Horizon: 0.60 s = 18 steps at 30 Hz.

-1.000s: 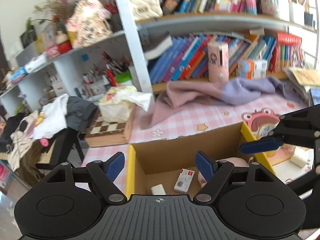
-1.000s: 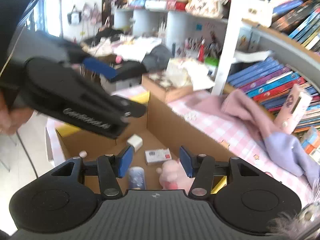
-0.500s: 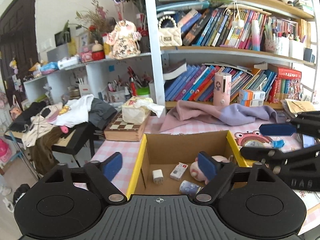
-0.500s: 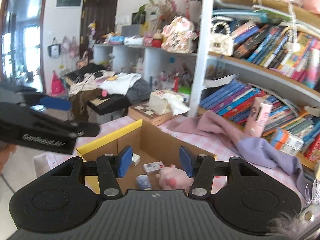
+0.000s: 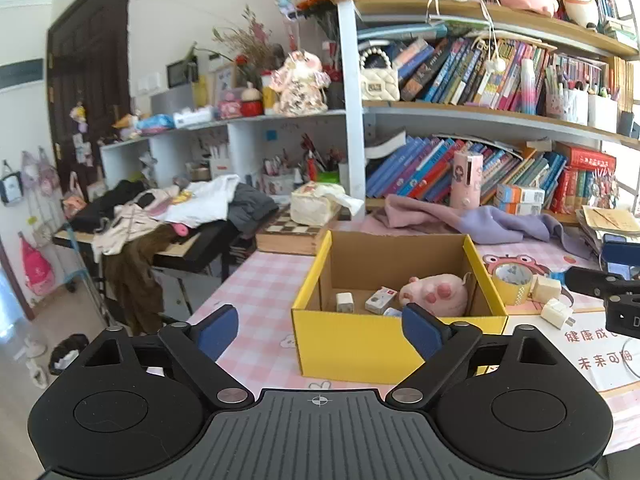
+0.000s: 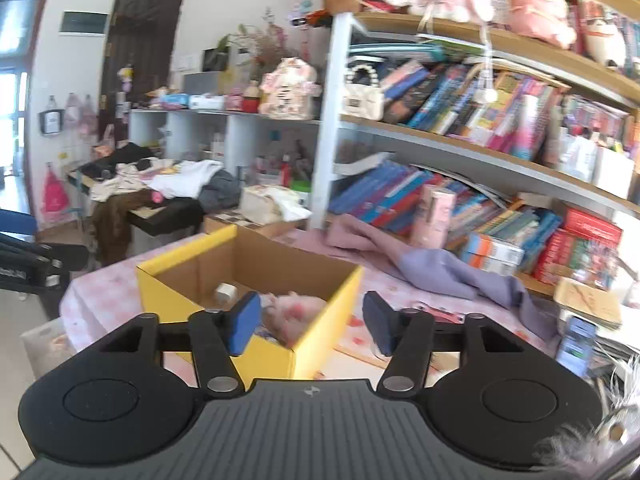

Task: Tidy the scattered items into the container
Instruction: 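Raise both open grippers out of the box and move back to the table items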

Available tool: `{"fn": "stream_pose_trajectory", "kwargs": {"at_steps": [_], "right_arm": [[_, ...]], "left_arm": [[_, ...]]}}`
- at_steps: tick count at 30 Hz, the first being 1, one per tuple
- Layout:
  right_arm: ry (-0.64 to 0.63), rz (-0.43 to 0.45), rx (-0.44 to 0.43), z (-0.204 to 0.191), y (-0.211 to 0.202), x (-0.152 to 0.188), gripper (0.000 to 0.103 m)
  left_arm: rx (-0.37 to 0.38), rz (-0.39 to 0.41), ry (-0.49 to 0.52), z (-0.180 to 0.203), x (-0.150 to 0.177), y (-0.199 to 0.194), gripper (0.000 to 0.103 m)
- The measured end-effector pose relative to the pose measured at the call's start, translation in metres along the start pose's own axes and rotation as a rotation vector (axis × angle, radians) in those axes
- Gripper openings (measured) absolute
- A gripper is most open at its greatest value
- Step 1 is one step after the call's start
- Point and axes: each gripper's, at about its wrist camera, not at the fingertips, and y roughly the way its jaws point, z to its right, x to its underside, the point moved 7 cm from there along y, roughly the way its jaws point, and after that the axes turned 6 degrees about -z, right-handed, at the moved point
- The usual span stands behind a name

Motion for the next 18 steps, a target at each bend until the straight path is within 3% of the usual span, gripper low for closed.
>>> {"fn": "stream_pose_trajectory", "kwargs": {"at_steps": [6, 13, 18], "right_arm": [[0.073, -0.065, 0.073, 0.006, -0.013, 0.037, 0.060], [0.122, -0.187, 0.025, 0.002, -0.028, 0.082, 0.065], [0.119, -0.190, 0.026, 0.003, -0.040, 0.091, 0.069]], "left_arm": [[0.027, -0.015, 0.035, 0.020, 0.025, -0.015, 0.094], [0.075, -0.106, 0.067, 0.049, 0.063, -0.018, 0.094], [0.101, -0.116, 0.095, 0.063, 0.072, -0.025, 0.094]]}}
